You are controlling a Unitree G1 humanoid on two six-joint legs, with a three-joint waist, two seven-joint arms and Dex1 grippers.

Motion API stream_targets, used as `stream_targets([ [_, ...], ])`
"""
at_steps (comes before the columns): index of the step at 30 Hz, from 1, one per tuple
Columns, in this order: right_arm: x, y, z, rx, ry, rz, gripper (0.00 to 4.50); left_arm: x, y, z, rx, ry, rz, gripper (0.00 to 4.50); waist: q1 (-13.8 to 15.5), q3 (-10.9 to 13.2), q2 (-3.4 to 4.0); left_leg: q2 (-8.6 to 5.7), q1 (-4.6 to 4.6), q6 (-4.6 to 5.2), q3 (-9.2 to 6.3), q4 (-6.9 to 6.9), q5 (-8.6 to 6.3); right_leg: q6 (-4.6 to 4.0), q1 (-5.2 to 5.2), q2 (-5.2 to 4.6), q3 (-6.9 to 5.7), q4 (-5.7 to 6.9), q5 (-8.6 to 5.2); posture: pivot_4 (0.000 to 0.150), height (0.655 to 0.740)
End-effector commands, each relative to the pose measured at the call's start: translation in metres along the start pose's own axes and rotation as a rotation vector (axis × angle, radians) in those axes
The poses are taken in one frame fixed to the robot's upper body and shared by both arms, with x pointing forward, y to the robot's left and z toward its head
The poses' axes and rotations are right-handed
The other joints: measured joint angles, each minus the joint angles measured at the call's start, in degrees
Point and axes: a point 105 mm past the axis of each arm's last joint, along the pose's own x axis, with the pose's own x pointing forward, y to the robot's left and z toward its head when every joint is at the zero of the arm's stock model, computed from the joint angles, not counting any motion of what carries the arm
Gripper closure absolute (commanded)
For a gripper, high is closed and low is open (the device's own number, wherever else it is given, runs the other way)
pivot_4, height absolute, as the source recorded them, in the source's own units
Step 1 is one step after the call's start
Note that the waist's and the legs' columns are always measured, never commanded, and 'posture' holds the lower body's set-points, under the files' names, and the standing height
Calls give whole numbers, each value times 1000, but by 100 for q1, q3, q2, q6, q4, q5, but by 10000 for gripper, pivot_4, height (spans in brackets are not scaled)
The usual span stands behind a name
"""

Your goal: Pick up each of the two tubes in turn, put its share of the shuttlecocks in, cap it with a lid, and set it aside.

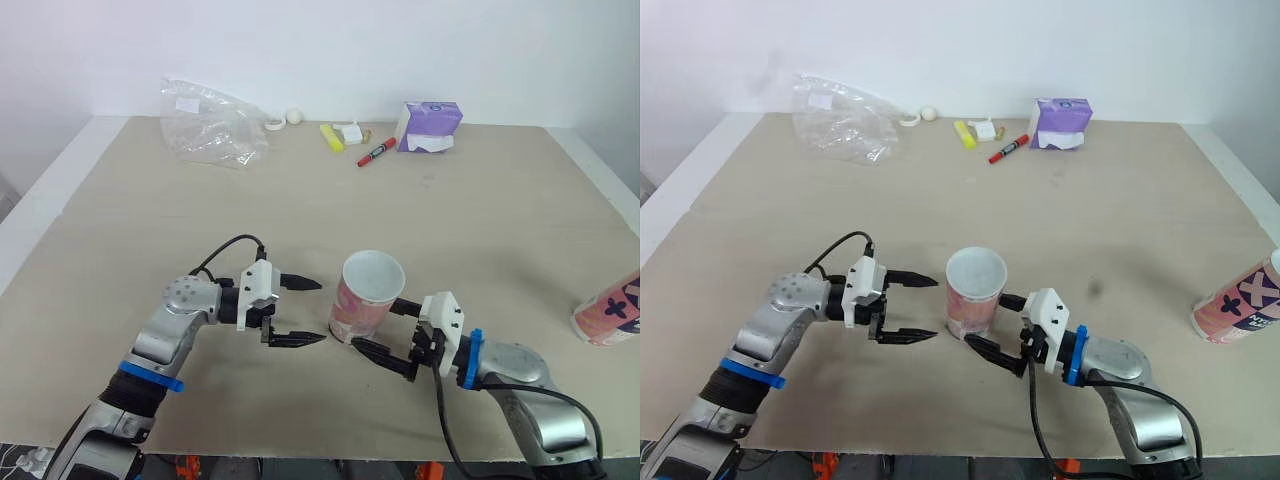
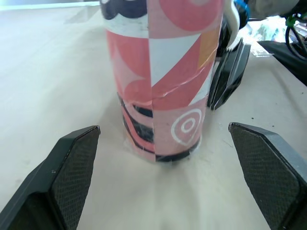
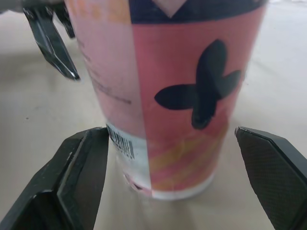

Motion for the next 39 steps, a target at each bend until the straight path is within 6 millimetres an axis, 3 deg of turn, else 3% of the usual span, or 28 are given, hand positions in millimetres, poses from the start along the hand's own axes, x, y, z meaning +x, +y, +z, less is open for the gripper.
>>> stream_targets([
  [1,7,0,8,-29,-47,5,93,-11,-2,13,23,-17,29,0,1,1,1,1,0,0,-1,-1,0,-2,0,2,-1,0,-1,1500,7400],
  [10,28,-5,8,-29,-86,5,93,-35,-11,8,32,42,78,0,-24,2,2,5,5,0,1,-1,0,-8,-1,2,-3,1,3,1500,7400],
  [27,57,-4,12,-51,-131,75,93,-32,-13,10,24,11,115,0,-19,3,1,5,4,0,-2,-1,-1,-9,0,2,-8,2,2,1500,7400],
  [36,59,-2,7,-47,-119,104,93,-31,-17,8,1,-1,113,0,-21,3,2,5,4,0,-2,-2,-1,-7,0,2,-8,2,3,1500,7400],
  [37,59,-3,7,-46,-118,102,5196,-31,-17,8,3,1,114,0,-21,3,2,5,4,0,-2,-2,-1,-8,0,2,-8,2,4,1500,7400],
  [39,58,-4,6,-54,-113,94,7709,-31,-17,7,6,4,116,0,-21,3,2,5,4,0,-2,-1,-1,-8,0,2,-8,2,4,1500,7400],
])
